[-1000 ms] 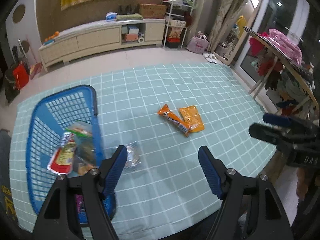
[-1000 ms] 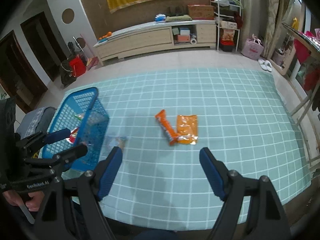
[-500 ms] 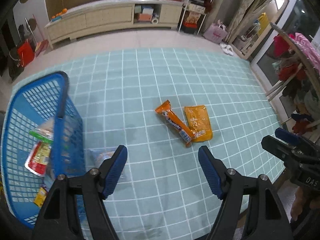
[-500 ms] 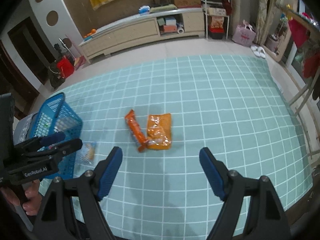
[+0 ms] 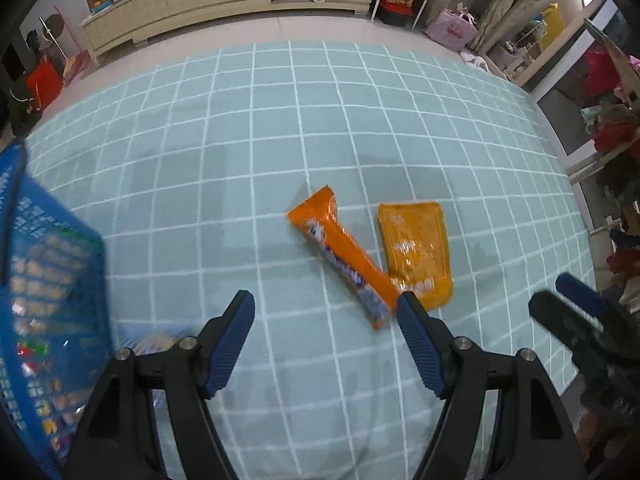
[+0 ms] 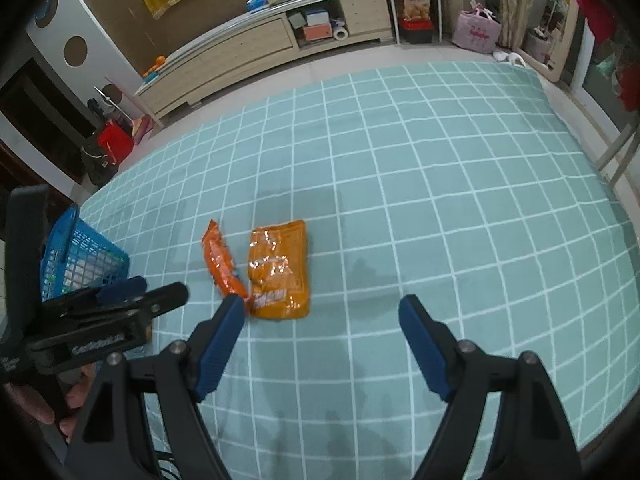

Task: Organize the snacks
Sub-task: 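Grasp the orange sausage stick with the left tool while the right tool grasps the orange bag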

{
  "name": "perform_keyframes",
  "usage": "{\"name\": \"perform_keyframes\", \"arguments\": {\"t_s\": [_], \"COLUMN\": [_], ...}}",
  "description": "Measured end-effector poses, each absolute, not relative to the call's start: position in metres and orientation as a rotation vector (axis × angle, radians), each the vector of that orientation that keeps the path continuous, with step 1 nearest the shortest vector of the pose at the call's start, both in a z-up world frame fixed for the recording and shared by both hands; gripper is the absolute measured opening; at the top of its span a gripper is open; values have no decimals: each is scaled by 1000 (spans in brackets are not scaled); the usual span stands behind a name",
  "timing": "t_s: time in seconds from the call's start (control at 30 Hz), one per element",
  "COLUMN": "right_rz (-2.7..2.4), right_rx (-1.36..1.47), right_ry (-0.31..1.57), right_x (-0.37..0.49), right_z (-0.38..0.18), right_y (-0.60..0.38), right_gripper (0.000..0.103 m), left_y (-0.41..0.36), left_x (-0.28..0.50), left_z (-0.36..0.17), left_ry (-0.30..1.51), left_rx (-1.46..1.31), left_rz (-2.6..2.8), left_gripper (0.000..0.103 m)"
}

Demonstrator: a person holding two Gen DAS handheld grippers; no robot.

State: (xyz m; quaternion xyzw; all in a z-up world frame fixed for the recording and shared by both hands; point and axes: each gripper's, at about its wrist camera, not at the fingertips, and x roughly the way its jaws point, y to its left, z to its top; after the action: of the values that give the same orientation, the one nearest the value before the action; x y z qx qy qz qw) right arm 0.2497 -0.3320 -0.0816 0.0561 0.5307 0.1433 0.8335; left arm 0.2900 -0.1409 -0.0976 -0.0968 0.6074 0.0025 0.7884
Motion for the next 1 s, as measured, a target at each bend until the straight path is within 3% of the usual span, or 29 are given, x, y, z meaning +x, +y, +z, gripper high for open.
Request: {"name": "perform_keyframes", "arguments": {"t_s": [0.5,0.57,0.63,0.73,1.0], "right_rz": [285,288,290,289,305], "right_rx": [149,141,133,126,99], "right_ry": [1169,1171,1171,1171,1166], "right_x": [259,257,256,257,256], "right_z": [-103,-103,-103,-102,-99], "right_y": [-337,-335,-333,-331,-319], "right_gripper": [83,83,83,83,83], "left_y": [-153,-156,-161,-167,-164], "left_x": [326,326,325,320,297], "left_z": [-125,-125,-126,-129,-116], "left_ry": [1329,1324,1327,1356,1302], "left_rx": [-150,-139,-109,-52,-69], "left_rz": [1,-22,-67,-101,-122], "left_gripper": [70,63,34,21,9]}}
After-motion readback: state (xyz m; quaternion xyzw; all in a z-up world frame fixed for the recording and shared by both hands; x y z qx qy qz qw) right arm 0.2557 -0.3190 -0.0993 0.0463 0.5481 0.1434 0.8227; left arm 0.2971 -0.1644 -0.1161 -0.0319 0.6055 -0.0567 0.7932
